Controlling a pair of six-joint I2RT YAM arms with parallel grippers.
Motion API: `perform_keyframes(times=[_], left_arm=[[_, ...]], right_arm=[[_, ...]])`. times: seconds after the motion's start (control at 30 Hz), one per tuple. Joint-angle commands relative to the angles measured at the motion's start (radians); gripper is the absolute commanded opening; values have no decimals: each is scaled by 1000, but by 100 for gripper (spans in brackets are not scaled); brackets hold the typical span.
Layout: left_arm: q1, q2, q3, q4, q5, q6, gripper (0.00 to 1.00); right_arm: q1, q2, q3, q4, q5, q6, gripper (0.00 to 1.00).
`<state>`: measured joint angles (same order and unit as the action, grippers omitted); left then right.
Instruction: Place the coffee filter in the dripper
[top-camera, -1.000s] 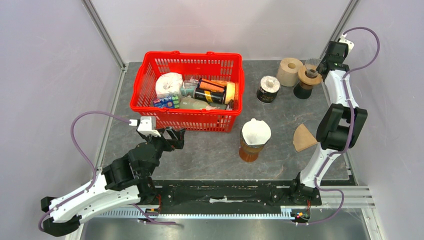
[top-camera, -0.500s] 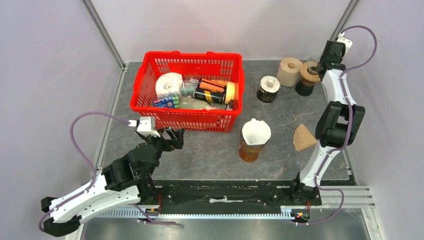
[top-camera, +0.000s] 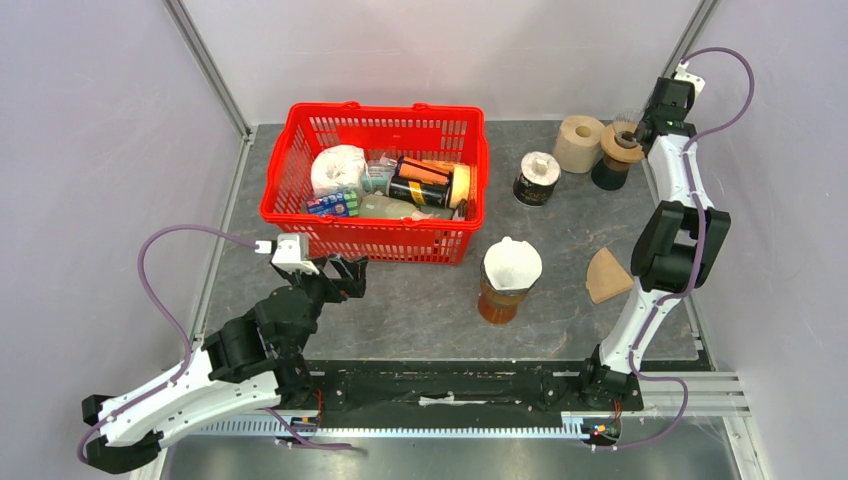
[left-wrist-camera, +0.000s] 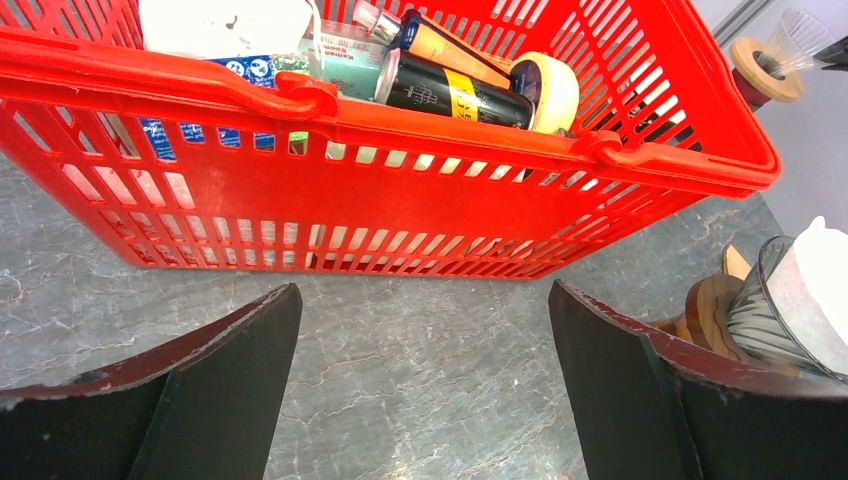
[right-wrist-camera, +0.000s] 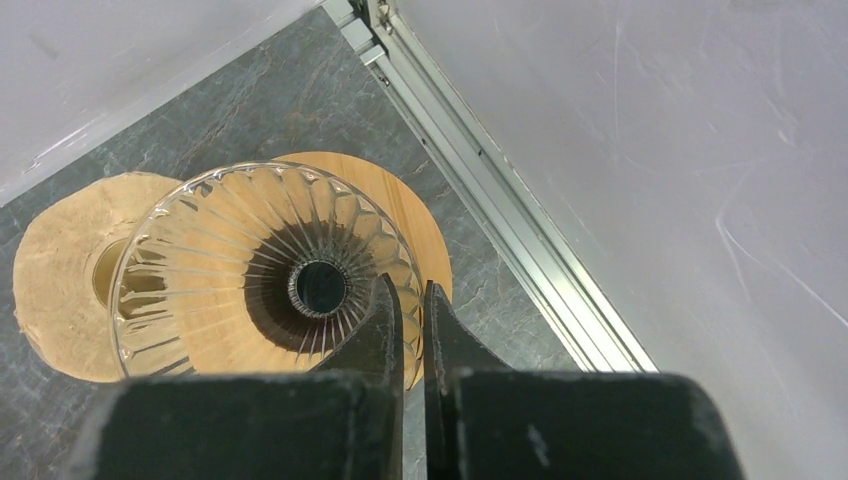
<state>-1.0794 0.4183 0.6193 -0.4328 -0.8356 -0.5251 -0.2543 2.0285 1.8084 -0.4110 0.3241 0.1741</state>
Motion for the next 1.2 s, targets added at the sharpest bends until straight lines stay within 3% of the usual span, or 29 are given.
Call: perform_keyframes(times=[0.0, 0.33, 0.67, 0.87, 1.17], left_arm=[[1, -7, 1, 25, -24, -12, 100], [-1, -25, 0, 22, -17, -18, 100], [0, -27, 0, 22, -16, -17, 100], [0, -30, 1, 22, -11, -17, 100], [-1, -30, 3, 22, -5, -17, 100]], right_arm=[[-4, 143, -100, -660, -93, -120, 0], [-5, 116, -75, -729, -183, -95, 0], [-3, 53, -109, -718, -173, -66, 0], [-1, 15, -65, -706, -243, -40, 7], [-1, -20, -30, -710, -259, 5, 29]])
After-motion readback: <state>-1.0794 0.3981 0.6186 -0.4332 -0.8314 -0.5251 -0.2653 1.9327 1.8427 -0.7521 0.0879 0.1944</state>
